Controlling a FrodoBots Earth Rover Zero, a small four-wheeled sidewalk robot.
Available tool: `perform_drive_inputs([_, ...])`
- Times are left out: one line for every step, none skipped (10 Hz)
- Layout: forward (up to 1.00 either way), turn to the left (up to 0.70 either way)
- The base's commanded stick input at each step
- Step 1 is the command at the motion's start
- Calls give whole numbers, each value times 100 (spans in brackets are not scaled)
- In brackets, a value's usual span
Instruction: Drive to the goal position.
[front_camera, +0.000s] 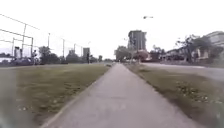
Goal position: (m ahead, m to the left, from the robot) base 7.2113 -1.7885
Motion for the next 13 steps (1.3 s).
perform_drive_inputs([70,0])
perform_drive_inputs([70,0])
perform_drive_inputs([70,0])
perform_drive_inputs([70,0])
perform_drive_inputs([70,0])
perform_drive_inputs([70,0])
perform_drive_inputs([70,0])
perform_drive_inputs([70,0])
perform_drive_inputs([70,0])
perform_drive_inputs([70,0])
perform_drive_inputs([70,0])
perform_drive_inputs([70,0])
perform_drive_inputs([70,0])
